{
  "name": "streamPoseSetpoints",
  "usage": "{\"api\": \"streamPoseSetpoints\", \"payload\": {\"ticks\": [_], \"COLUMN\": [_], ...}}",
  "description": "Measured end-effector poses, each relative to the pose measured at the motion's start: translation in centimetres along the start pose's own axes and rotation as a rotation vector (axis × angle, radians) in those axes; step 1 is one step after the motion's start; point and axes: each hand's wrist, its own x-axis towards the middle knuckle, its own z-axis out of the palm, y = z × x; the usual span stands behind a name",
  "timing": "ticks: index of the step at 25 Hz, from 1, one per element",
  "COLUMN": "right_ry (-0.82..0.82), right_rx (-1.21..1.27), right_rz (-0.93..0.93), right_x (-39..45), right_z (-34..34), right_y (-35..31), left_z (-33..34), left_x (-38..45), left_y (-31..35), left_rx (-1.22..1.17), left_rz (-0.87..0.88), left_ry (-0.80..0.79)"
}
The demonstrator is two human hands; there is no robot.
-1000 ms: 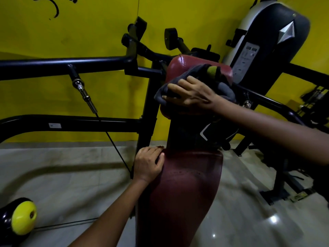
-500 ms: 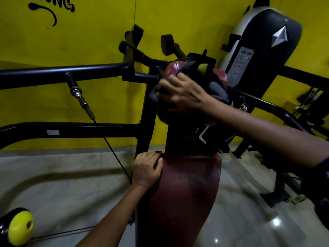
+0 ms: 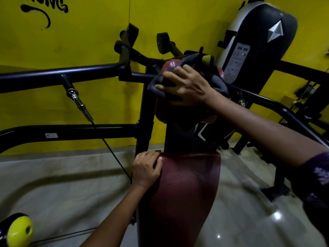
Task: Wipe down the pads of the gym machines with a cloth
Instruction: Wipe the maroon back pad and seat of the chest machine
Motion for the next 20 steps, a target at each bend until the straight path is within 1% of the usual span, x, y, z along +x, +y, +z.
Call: {"api": "streamPoseSetpoints", "payload": {"ticks": [1,2,3,6,7,8,9,11,12,13,14,17,18,20], "right_ry": [0.047,0.084,0.109,0.146,0.136,0.129,0.113,0.074,0.066,0.063,0.056,-0.031,-0.038,-0.019], "right_rx": [0.012,0.003,-0.006,-0.024,-0.007,0.019,0.048,0.076,0.083,0.102,0.123,0.21,0.245,0.289], "right_rz": [0.106,0.272,0.473,1.171,1.32,1.347,1.25,0.908,0.807,0.785,0.836,1.197,1.291,1.409], "right_x": [-1.0,-2.1,-3.1,-4.5,-4.0,-3.1,-2.2,-1.3,-1.4,-1.9,-2.6,-5.2,-5.9,-6.4], "right_z": [0.3,0.7,0.9,1.5,1.4,1.3,1.2,1.1,0.9,0.9,0.9,0.8,0.8,0.8], "right_y": [0.7,1.1,0.9,-0.6,-1.1,-1.5,-1.9,-1.8,-1.1,0.0,1.0,2.8,2.9,2.7], "left_z": [0.0,0.0,0.0,0.0,0.1,0.1,0.1,0.2,0.2,0.2,0.2,0.1,0.1,0.1], "left_x": [0.0,0.0,0.0,0.1,0.1,0.1,0.1,0.1,0.1,0.0,0.0,0.0,0.0,0.0], "left_y": [0.0,0.0,0.1,0.0,0.0,0.0,-0.1,-0.1,-0.1,-0.2,-0.2,-0.2,-0.2,-0.2], "left_rx": [0.001,-0.003,-0.007,-0.008,-0.006,-0.003,0.003,0.013,0.014,0.01,0.002,-0.009,-0.007,0.001], "left_rz": [0.0,0.003,0.007,0.021,0.028,0.033,0.035,0.035,0.032,0.031,0.029,0.028,0.027,0.025], "left_ry": [-0.004,-0.003,0.003,0.026,0.037,0.043,0.043,0.029,0.016,0.002,-0.009,-0.015,-0.015,-0.018]}}
